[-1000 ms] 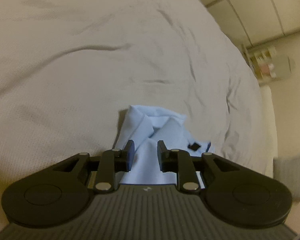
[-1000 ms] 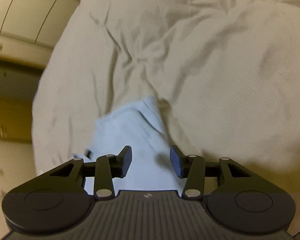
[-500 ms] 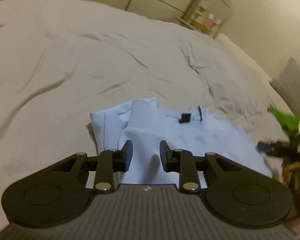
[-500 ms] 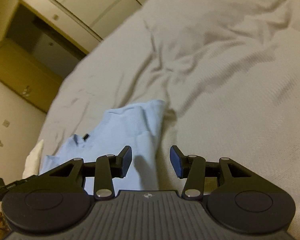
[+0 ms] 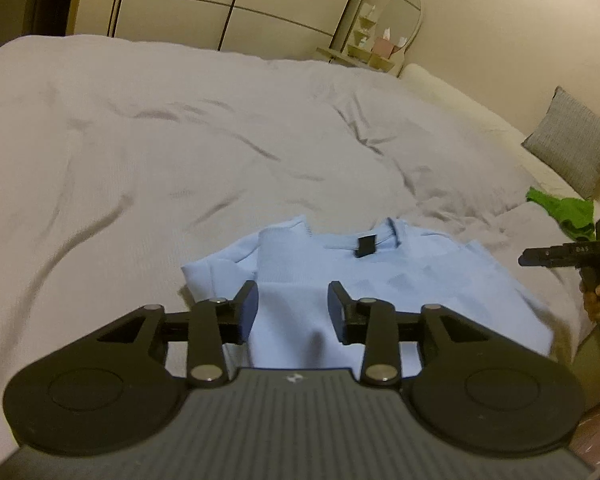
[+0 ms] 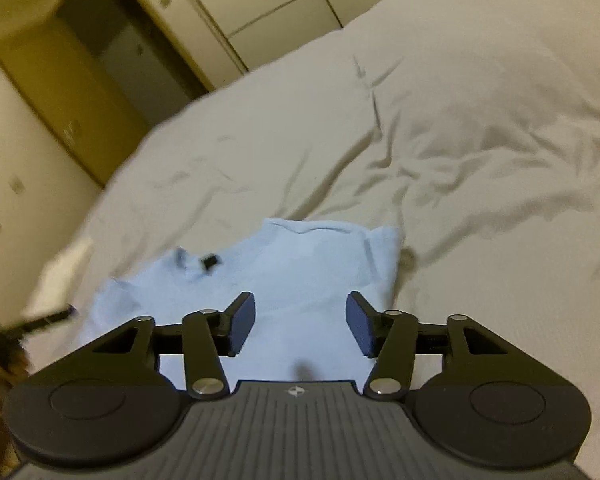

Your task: Fold clothes

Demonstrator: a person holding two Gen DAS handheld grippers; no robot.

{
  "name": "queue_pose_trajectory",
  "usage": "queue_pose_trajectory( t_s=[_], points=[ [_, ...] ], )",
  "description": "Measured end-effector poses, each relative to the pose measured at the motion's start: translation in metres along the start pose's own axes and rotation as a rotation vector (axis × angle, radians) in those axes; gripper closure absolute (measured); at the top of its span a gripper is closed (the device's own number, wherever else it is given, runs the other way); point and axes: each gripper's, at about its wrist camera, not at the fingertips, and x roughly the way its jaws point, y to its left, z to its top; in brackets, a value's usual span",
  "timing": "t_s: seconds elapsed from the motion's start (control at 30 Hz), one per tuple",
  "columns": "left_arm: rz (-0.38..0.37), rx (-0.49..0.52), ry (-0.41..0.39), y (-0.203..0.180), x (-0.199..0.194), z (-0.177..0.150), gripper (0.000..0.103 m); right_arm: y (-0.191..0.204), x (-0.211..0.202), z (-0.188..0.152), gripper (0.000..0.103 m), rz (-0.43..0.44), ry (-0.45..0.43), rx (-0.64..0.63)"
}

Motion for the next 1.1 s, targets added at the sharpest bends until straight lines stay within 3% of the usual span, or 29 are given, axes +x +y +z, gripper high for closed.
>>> queue_pose_trajectory(
  t_s=[0.17, 0.37, 0.47, 0.63, 0.77, 0.8, 0.83, 0.87, 0.9, 0.97, 1.1],
  points=[
    [-0.016, -0.004, 0.045, 0.012, 0.027, 0.004, 0.063, -0.026, 0.034, 0.01, 0.048, 0.004, 0.04, 0.039],
    [-0.088, 0.027, 0.107, 0.015, 0.047, 0.006, 0.062, -0.04, 0.045, 0.009, 0.046, 0.085, 0.079, 0.081],
    [-0.062, 0.07, 0.122, 0.011, 0.052, 0.001, 0.062, -0.039, 0.041, 0.009, 0.051, 0.096, 0.089, 0.069],
    [-0.092, -0.064, 0.126, 0.033, 0.06, -0.004, 0.062, -0.037, 0.039, 0.007, 0.051, 0.087, 0.105, 0.053],
    [-0.084, -0.049, 0.103, 0.027, 0.058, -0.007, 0.069, -0.035, 0.052, 0.003, 0.047, 0.057, 0.116, 0.049],
    [-0.08, -0.039, 0.096, 0.026, 0.057, -0.008, 0.076, -0.032, 0.054, 0.003, 0.047, 0.046, 0.121, 0.031],
    [-0.076, -0.032, 0.089, 0.025, 0.056, -0.009, 0.078, -0.029, 0.056, 0.002, 0.052, 0.034, 0.126, 0.012],
    [-0.071, -0.036, 0.085, 0.025, 0.055, -0.009, 0.081, -0.026, 0.056, 0.001, 0.066, 0.016, 0.126, -0.013],
    [-0.067, -0.039, 0.08, 0.026, 0.054, -0.01, 0.087, -0.023, 0.055, 0.001, 0.07, -0.002, 0.125, -0.037],
    [-0.068, -0.043, 0.065, 0.024, 0.053, -0.011, 0.095, -0.012, 0.046, 0.0, 0.073, -0.032, 0.093, -0.11],
    [-0.045, 0.04, -0.019, 0.01, 0.036, -0.012, 0.097, 0.02, 0.023, -0.003, 0.079, -0.117, 0.007, -0.299]
  ],
)
